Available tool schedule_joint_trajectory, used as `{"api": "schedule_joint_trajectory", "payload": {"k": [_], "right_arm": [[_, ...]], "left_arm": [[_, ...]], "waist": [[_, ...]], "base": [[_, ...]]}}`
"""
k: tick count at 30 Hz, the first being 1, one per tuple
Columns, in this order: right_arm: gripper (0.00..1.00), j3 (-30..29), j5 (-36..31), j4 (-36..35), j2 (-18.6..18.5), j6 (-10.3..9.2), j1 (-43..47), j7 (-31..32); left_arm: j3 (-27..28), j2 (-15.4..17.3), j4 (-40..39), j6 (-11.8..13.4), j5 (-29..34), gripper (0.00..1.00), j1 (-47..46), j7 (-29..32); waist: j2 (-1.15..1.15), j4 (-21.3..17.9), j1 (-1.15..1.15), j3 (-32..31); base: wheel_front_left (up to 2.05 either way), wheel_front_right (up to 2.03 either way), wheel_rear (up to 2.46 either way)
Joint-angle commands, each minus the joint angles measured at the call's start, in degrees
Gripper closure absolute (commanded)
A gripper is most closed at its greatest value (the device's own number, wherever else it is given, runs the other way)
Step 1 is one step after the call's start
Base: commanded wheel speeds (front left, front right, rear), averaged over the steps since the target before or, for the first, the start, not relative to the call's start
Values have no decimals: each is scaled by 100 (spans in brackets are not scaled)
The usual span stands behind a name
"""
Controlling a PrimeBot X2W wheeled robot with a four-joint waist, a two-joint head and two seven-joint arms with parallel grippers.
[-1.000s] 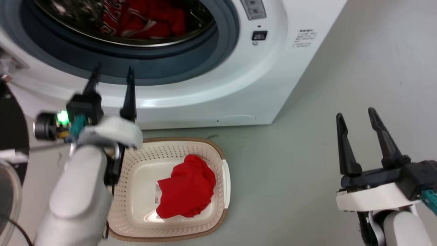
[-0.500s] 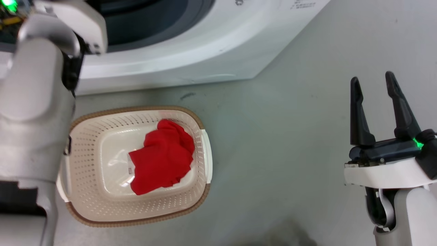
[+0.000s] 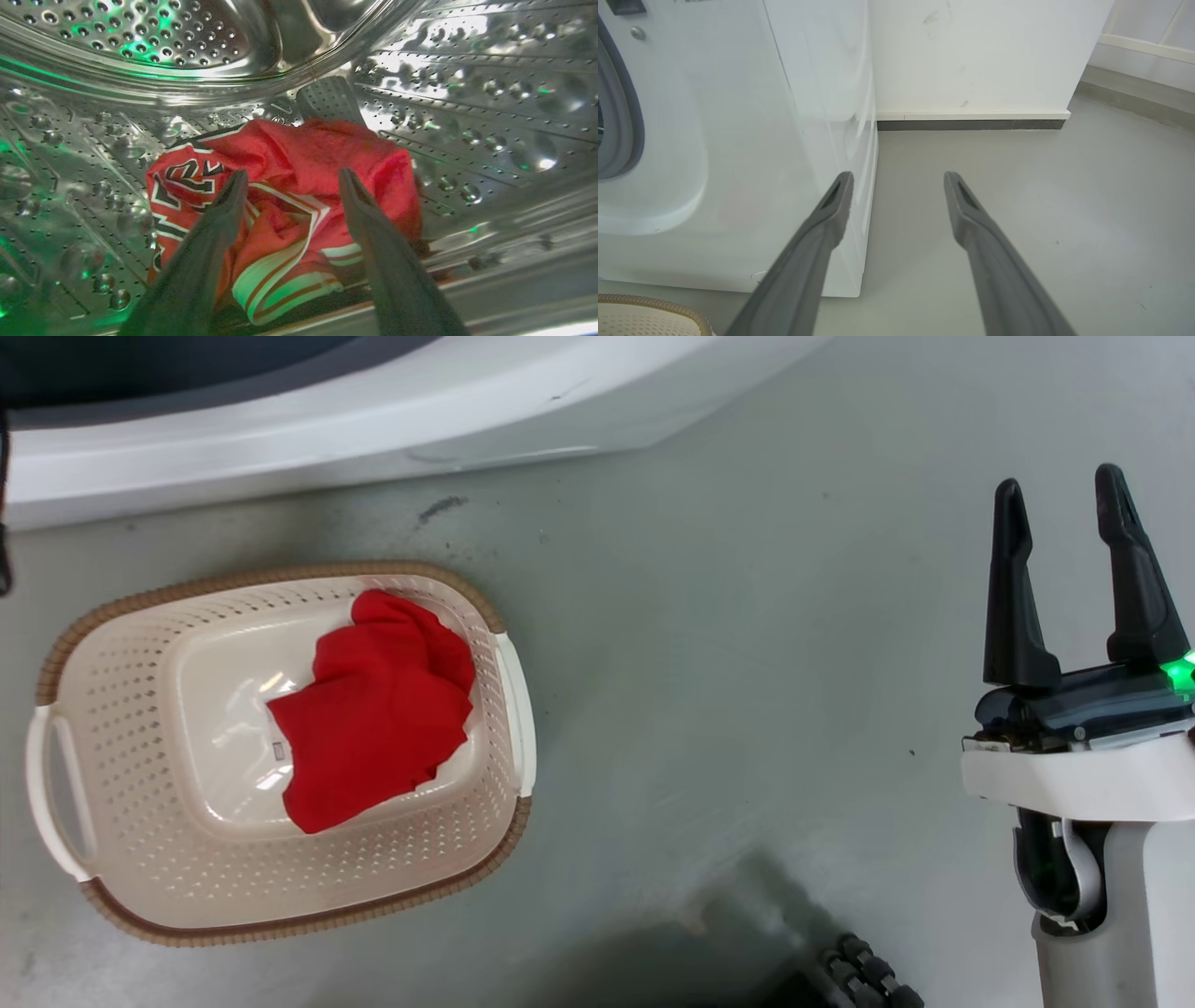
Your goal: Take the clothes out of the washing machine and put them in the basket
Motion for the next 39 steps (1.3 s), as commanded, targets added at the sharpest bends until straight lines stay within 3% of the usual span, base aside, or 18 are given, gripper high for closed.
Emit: {"api": "schedule_joint_trajectory", "payload": {"k": [1,8,17,31,32,34,39], "right_arm": [[0,10,80,-42,11,-4,-111,-14],[0,116,244,-153,11,-4,-163,-14],[0,109,377,-224,11,-4,-170,-14],[0,172,505,-259,10,-4,-211,-14],[0,177,509,-252,10,-4,-210,-14],[0,184,512,-233,10,-4,-213,-14],[0,182,528,-201,11,-4,-232,-14]], "left_arm": [[-45,54,135,-36,-36,0,-273,193],[-66,164,766,-116,-263,0,-1112,1177],[-486,230,1117,-131,-319,0,-1744,2100],[-1252,506,1344,-133,-495,0,-1698,2221],[-1304,522,1349,-133,-522,22,-1687,2224],[-1407,587,1301,-133,-557,100,-1700,2121],[-1598,671,1271,-133,-696,100,-1702,1856]], "waist": [[0,-111,-1,187],[0,-312,-1,486],[0,-425,-1,740],[0,-515,-1,900],[0,-521,-1,895],[0,-532,-1,890],[0,-563,-1,840]], "base": [[0,0,0],[0,0,0],[0,0,0],[0,0,0],[0,0,0],[0,0,0],[0,0,0]]}}
